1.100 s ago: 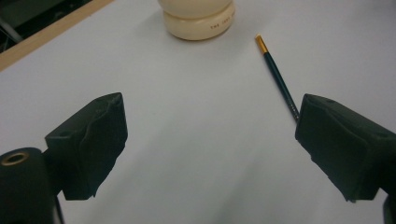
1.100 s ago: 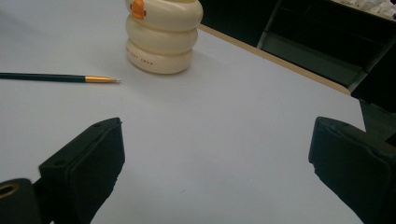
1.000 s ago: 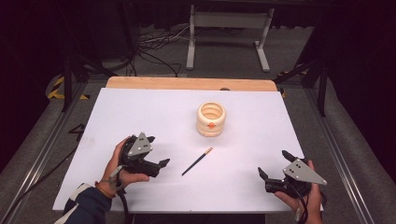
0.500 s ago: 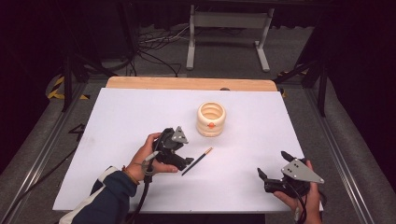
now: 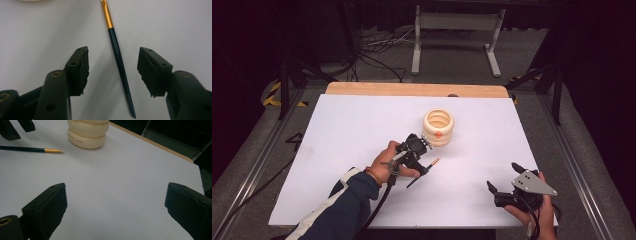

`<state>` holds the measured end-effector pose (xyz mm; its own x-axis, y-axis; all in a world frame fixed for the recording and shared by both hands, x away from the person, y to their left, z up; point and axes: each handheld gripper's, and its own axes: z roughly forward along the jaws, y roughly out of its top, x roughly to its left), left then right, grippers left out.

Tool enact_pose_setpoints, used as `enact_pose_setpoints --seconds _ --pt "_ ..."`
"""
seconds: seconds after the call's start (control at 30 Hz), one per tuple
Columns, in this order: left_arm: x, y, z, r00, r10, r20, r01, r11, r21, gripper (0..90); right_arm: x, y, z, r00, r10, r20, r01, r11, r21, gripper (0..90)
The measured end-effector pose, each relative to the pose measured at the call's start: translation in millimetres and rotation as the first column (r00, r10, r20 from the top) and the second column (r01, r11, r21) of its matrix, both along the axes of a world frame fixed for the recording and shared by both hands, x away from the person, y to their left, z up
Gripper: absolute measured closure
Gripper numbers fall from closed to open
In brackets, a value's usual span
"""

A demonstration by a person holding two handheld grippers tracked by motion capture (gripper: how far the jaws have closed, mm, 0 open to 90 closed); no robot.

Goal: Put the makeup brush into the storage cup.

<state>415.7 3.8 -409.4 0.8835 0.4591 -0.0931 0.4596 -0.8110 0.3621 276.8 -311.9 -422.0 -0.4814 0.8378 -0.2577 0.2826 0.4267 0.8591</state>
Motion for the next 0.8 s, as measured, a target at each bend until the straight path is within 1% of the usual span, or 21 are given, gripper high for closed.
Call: enact_pose_setpoints --seconds 0.07,0.13,0.17,0.2,0.23,0.3,0.33,0.37,0.4,0.43,0.53,0.6,0.63,0.67,0.7,0.8 --pt "2.0 -4.9 -3.4 0.9999 -0.001 -0.017 0.002 0.9999 0.012 47.1 0.1 0.3 -0.2 1.0000 0.003 -0.003 -0.003 1.0000 -0.004 4.6" --pt "3.3 -9.1 -6.5 0.9997 -0.005 -0.023 0.005 0.9998 0.020 50.6 0.2 0.6 -0.5 1.0000 0.003 -0.002 -0.003 1.0000 -0.007 4.7" --pt "3.3 -9.1 -6.5 0.9997 -0.005 -0.023 0.005 0.9998 0.020 53.5 0.2 0.6 -0.5 1.0000 0.003 -0.002 -0.003 1.0000 -0.007 4.7" --pt "4.0 -12.5 -8.3 0.9999 -0.008 -0.013 0.008 0.9994 0.034 53.5 0.0 0.8 -0.4 1.0000 0.001 0.002 -0.001 1.0000 -0.007 4.7" --pt "4.1 -13.9 -8.7 0.9999 -0.005 -0.013 0.006 0.9992 0.040 59.8 0.0 0.9 -0.2 1.0000 0.000 0.004 0.000 1.0000 -0.005 4.7" --pt "5.5 -17.3 -10.7 0.9998 -0.008 -0.016 0.009 0.9988 0.047 64.9 0.2 0.9 -0.5 1.0000 -0.001 0.003 0.001 1.0000 -0.008 4.7" --pt "6.3 -19.1 -12.4 0.9997 -0.011 -0.021 0.012 0.9980 0.062 64.9 0.2 0.9 -0.5 1.0000 -0.001 0.003 0.001 1.0000 -0.008 4.7" --pt "6.7 -20.4 -14.5 0.9998 -0.011 -0.019 0.012 0.9972 0.074 67.5 0.4 1.0 -0.7 1.0000 0.000 0.001 0.000 1.0000 -0.007 4.7" --pt "7.3 -21.0 -14.5 1.0000 -0.002 -0.005 0.003 0.9965 0.083 71.1 0.6 1.0 -0.9 1.0000 0.001 0.000 -0.001 1.0000 -0.008 4.7" --pt "7.4 -21.0 -14.7 1.0000 0.003 -0.001 -0.003 0.9964 0.085 75.9 0.5 1.3 -0.7 1.0000 0.002 -0.001 -0.002 0.9999 -0.010 4.8" --pt "7.7 -19.4 -15.5 1.0000 0.007 0.007 -0.007 0.9969 0.079 82.3 0.3 1.8 0.2 1.0000 0.006 0.004 -0.006 1.0000 -0.007 4.9" --pt "6.8 -19.6 -15.2 0.9999 -0.009 0.015 0.007 0.9963 0.085 82.5 0.3 2.6 -0.1 1.0000 0.008 0.002 -0.008 0.9999 -0.012 4.9" --pt "5.1 -19.9 -15.5 0.9993 -0.018 0.032 0.015 0.9960 0.088 82.6 0.0 2.9 -0.2 0.9999 0.011 0.000 -0.011 0.9998 -0.015 5.0" --pt "5.1 -19.9 -15.5 0.9993 -0.018 0.032 0.015 0.9960 0.088 82.6 0.0 2.9 -0.2 0.9999 0.011 0.000 -0.011 0.9998 -0.015 5.0" --pt "4.0 -20.2 -15.3 0.9985 -0.033 0.043 0.029 0.9951 0.094 82.7 -0.6 3.1 0.1 0.9999 0.013 0.003 -0.013 0.9997 -0.022 4.9" --pt "3.0 -20.1 -15.5 0.9975 -0.044 0.055 0.039 0.9949 0.093 82.7 -0.4 2.8 0.2 0.9999 0.012 0.004 -0.011 0.9998 -0.018 4.9"
